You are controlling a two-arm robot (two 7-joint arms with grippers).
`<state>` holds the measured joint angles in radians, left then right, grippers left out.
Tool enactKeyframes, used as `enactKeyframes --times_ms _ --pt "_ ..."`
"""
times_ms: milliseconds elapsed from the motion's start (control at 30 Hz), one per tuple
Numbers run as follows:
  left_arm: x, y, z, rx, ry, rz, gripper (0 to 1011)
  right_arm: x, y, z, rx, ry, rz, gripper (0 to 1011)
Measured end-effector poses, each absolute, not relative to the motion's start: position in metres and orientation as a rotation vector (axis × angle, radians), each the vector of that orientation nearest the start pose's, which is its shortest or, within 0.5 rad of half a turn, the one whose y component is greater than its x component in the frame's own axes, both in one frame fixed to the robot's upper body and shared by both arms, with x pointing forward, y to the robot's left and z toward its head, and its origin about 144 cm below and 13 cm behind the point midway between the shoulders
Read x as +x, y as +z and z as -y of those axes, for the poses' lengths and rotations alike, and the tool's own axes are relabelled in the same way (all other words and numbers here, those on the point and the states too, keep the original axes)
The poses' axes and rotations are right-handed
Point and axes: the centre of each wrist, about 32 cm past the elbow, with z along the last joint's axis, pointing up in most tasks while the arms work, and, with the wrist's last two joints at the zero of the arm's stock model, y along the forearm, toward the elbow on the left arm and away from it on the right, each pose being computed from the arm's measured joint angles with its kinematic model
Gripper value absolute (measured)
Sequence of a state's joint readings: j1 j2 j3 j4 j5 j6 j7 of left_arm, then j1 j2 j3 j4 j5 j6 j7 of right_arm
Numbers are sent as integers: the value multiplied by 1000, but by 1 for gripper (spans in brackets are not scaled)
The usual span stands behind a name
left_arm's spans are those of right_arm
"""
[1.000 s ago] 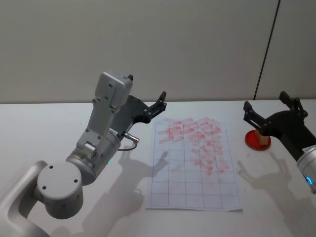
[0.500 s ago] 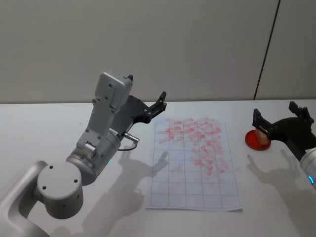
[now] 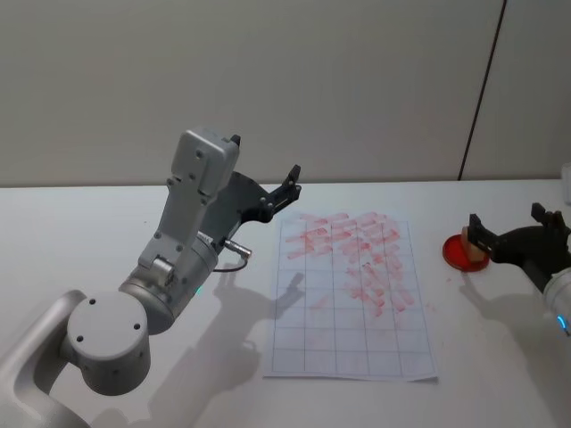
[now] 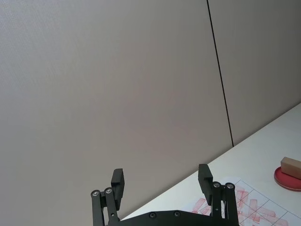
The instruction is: Use the one hand to pick up the stamp and affix it onto the A4 paper.
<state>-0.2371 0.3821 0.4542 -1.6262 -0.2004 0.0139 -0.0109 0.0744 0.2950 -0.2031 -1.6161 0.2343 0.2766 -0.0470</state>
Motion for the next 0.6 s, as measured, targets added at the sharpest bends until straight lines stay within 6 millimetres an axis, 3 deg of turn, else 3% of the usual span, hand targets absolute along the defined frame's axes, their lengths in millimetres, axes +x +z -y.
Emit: enactKeyframes --times_ms 600 --pt "492 1204 -198 61 1124 268 1001 497 1156 251 -327 -1416 -154 1001"
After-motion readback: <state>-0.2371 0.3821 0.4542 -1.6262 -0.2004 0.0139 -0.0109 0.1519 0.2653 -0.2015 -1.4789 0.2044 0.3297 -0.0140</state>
